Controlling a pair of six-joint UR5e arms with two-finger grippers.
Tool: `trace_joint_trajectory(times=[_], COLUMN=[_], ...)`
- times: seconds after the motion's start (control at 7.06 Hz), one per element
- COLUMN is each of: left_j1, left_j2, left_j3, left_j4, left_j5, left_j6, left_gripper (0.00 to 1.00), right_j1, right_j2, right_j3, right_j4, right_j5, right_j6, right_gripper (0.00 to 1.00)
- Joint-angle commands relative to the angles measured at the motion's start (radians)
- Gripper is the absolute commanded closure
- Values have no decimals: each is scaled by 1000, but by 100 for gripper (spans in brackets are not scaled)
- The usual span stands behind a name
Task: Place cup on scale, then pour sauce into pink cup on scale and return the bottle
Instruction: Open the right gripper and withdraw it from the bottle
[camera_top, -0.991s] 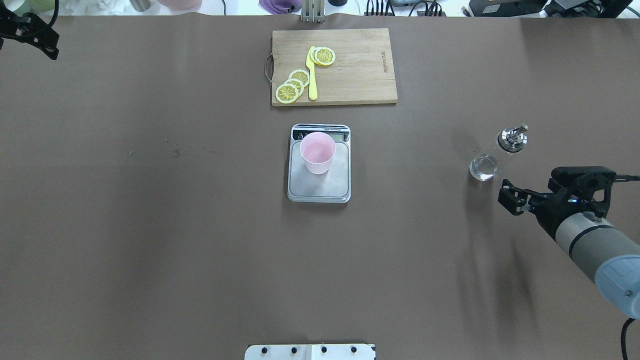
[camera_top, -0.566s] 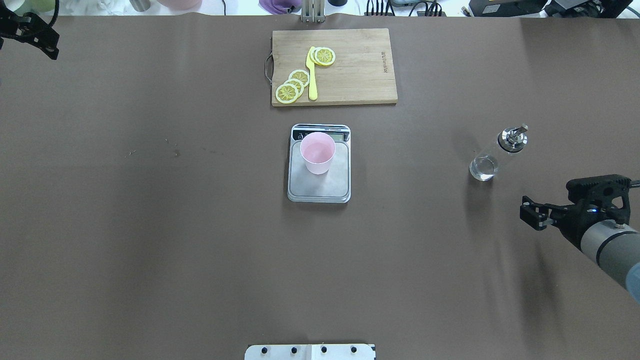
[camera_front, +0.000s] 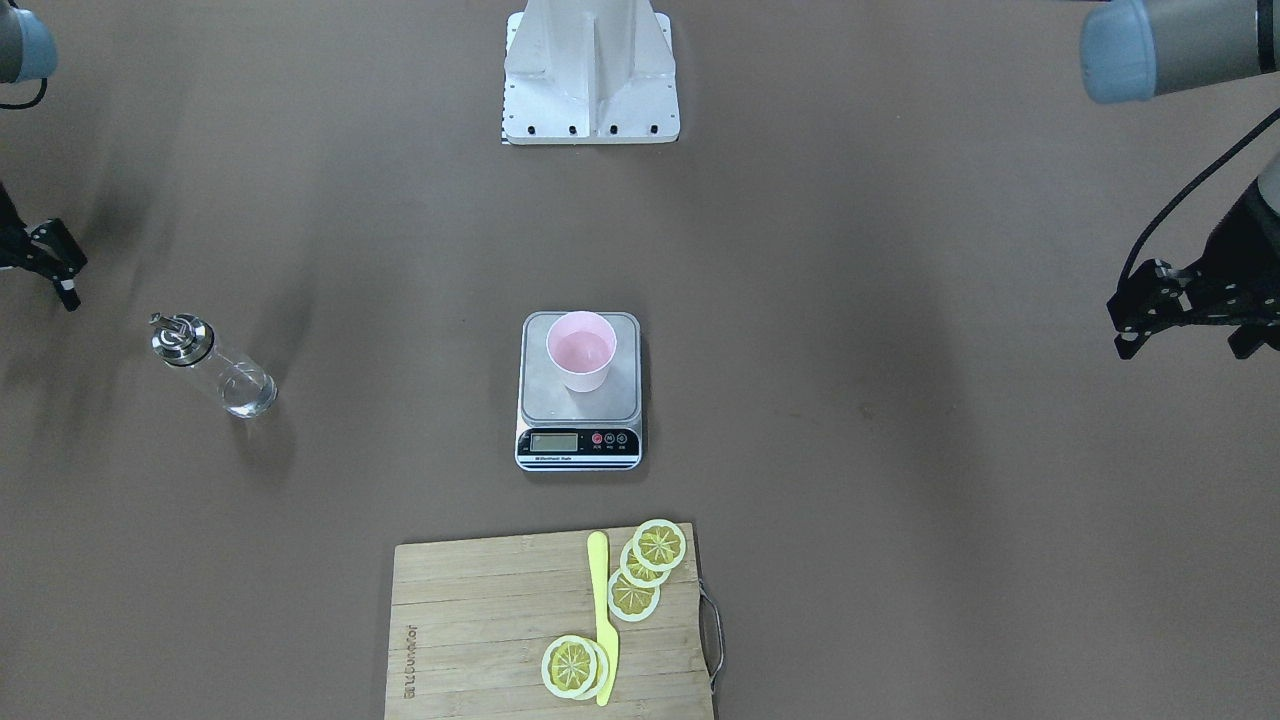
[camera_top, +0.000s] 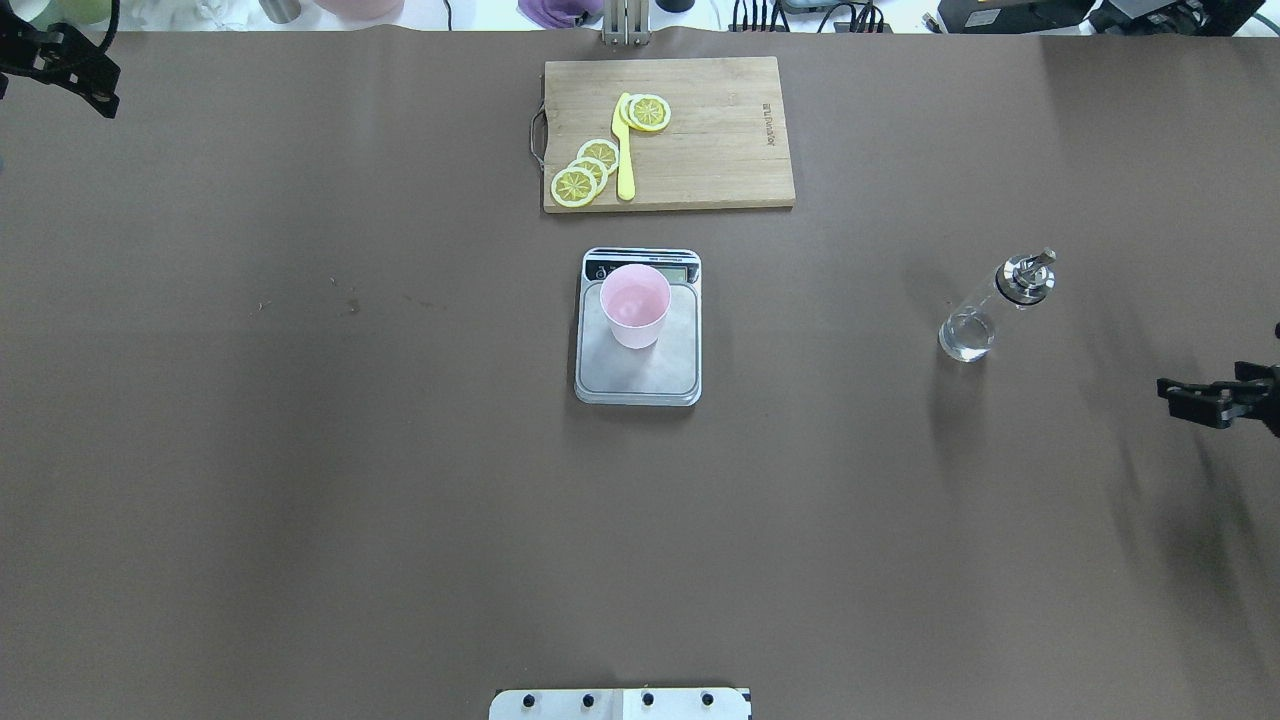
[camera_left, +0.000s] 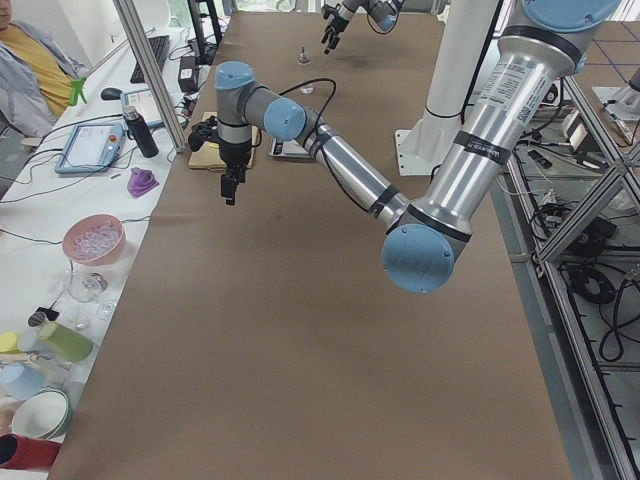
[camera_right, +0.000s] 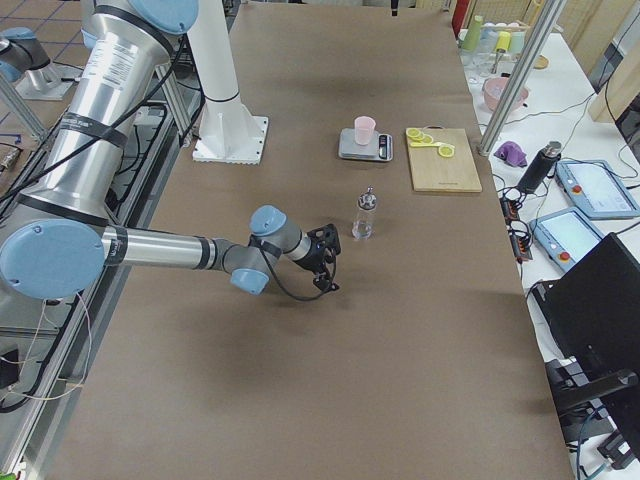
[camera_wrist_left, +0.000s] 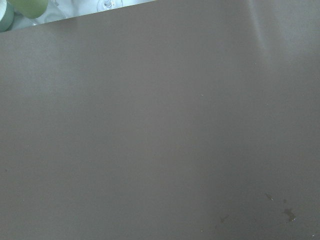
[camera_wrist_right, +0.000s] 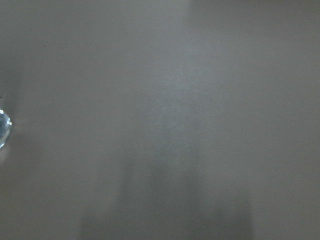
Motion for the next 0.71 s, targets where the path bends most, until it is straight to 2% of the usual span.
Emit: trace_joint_trajectory(times=[0.0, 0.14, 0.28, 0.42, 0.57], left_j1=[-1, 0, 0, 2, 2], left_j2=[1, 1, 3, 7, 12], left_j3=[-1, 1, 1, 5, 7], left_j4=[0, 0, 0, 2, 3], left_j5=[9, 11, 11, 11, -1], left_j6=[-1, -1, -1, 0, 5], left_gripper=[2, 2, 2, 2, 2], right_j1=[263, 360, 423, 466, 511], right_j2=[125, 203, 257, 303, 355], right_j3=[-125, -186, -220, -219, -214], right_j4=[-12, -50, -116, -224, -335], right_j5=[244, 344, 398, 421, 490], right_j6=[-91, -114, -212, -295, -335], right_gripper=[0, 0, 0, 0, 0])
